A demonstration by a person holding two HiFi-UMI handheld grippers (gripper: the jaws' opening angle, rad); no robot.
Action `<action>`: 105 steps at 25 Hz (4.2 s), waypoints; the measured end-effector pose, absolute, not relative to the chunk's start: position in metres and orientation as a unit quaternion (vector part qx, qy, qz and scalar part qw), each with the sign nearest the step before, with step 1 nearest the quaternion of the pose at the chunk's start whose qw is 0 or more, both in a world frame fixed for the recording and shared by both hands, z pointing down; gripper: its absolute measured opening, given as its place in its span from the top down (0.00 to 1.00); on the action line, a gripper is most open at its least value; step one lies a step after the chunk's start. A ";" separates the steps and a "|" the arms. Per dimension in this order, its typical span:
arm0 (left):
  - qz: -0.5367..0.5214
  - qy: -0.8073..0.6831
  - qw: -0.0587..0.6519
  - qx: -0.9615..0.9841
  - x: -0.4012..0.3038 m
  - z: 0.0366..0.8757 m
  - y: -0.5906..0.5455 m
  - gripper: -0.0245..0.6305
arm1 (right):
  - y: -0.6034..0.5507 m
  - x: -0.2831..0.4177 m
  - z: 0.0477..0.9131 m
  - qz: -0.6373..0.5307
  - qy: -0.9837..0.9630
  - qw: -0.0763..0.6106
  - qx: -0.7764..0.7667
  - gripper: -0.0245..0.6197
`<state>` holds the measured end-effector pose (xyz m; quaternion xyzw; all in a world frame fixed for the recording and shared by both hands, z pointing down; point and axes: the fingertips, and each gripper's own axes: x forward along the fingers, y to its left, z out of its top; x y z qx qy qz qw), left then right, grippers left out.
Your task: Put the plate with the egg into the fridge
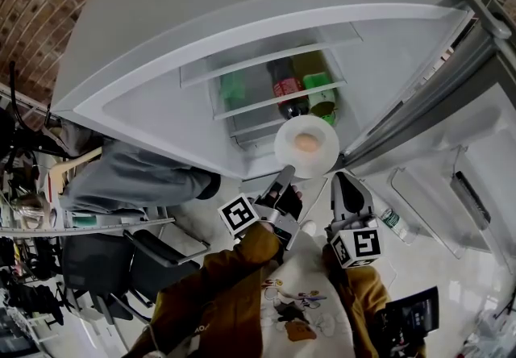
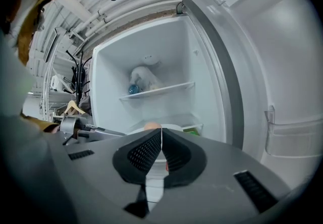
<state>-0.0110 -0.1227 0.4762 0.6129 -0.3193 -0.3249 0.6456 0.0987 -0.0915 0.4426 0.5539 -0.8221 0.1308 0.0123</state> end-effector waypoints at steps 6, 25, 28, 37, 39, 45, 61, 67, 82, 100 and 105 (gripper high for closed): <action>-0.325 -0.315 0.646 0.615 -0.008 0.472 -0.134 0.94 | -0.102 0.097 0.442 0.130 -0.822 0.015 0.555 0.95; -0.331 -0.322 0.645 0.609 -0.022 0.475 -0.184 0.94 | -0.141 0.091 0.442 0.129 -0.819 0.018 0.558 0.95; -0.330 -0.327 0.642 0.609 -0.024 0.478 -0.191 0.94 | -0.145 0.088 0.443 0.129 -0.821 0.018 0.556 0.95; -0.340 -0.332 0.633 0.612 -0.032 0.480 -0.211 0.94 | -0.150 0.085 0.447 0.125 -0.820 0.024 0.559 0.95; -0.342 -0.334 0.630 0.612 -0.034 0.481 -0.215 0.94 | -0.152 0.084 0.446 0.119 -0.820 0.025 0.559 0.95; -0.346 -0.339 0.623 0.615 -0.038 0.483 -0.226 0.94 | -0.160 0.080 0.449 0.121 -0.819 0.024 0.560 0.95; -0.353 -0.349 0.619 0.608 -0.054 0.494 -0.243 0.94 | -0.186 0.062 0.455 0.123 -0.822 0.025 0.555 0.95; -0.356 -0.355 0.616 0.606 -0.054 0.498 -0.251 0.94 | -0.189 0.062 0.455 0.118 -0.823 0.023 0.555 0.95; -0.355 -0.370 0.607 0.607 -0.063 0.506 -0.261 0.94 | -0.210 0.054 0.464 0.099 -0.823 0.043 0.558 0.95; -0.362 -0.395 0.596 0.598 -0.060 0.509 -0.277 0.94 | -0.213 0.047 0.471 0.102 -0.828 0.048 0.550 0.95; -0.363 -0.400 0.591 0.599 -0.059 0.510 -0.280 0.93 | -0.214 0.049 0.472 0.102 -0.827 0.049 0.551 0.95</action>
